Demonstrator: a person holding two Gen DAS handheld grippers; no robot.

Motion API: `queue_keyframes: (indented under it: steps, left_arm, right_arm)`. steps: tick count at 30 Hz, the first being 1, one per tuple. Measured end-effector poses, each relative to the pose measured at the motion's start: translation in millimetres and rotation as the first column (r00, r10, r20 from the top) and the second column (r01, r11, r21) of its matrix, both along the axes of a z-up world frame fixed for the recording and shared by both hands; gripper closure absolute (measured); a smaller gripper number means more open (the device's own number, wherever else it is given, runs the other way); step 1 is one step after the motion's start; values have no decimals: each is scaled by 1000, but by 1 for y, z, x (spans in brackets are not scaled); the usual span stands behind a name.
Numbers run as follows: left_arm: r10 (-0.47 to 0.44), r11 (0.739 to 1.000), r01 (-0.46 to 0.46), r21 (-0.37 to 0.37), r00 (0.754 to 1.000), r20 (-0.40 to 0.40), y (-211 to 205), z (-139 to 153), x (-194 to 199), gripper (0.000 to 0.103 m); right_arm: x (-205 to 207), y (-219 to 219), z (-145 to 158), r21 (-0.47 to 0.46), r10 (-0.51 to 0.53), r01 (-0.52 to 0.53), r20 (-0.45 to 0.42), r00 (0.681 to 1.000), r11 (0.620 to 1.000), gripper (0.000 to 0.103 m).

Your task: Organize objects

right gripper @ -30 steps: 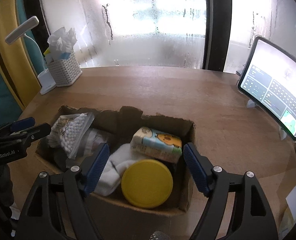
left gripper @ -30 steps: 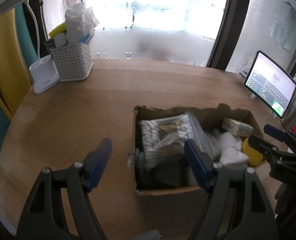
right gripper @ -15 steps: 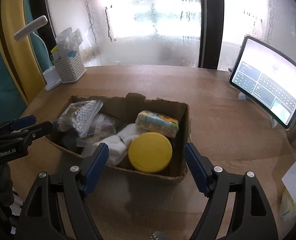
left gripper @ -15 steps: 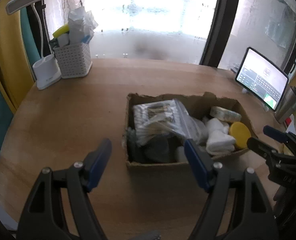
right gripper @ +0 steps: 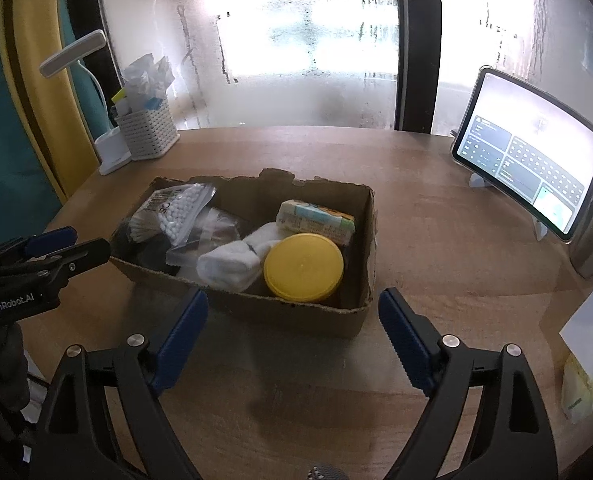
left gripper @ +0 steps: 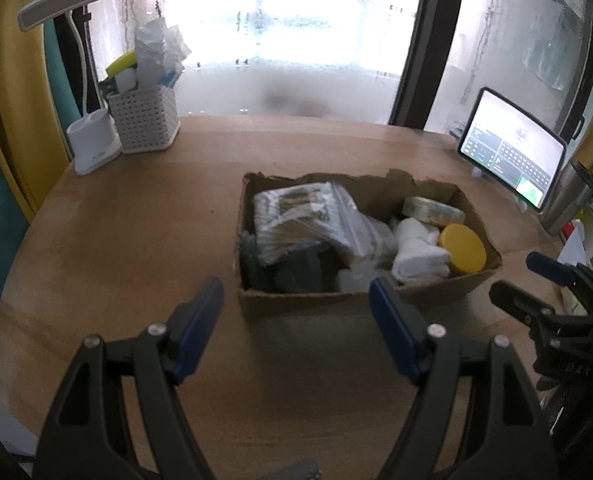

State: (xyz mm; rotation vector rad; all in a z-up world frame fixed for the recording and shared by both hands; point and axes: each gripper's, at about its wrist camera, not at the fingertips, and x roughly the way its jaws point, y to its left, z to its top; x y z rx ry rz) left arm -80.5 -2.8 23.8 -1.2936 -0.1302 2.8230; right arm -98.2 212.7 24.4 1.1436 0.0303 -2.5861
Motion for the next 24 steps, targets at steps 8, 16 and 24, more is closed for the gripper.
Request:
queue_keyframes:
  steps: [8, 16, 24]
  left_arm:
    - [-16, 1000, 16, 6, 1000, -8, 7, -3, 16, 13]
    - [-3, 1000, 3, 13, 1000, 4, 5, -9, 29, 13]
    - [19, 1000, -19, 8, 999, 32, 2, -17, 35, 13]
  right_arm:
    - [16, 7, 0, 9, -8, 8, -5, 1000, 1000, 13]
    - [30, 9, -4, 15, -14, 14, -3, 1000, 1000, 13]
    - [41, 4, -10, 18, -7, 7, 3, 1000, 1000, 13]
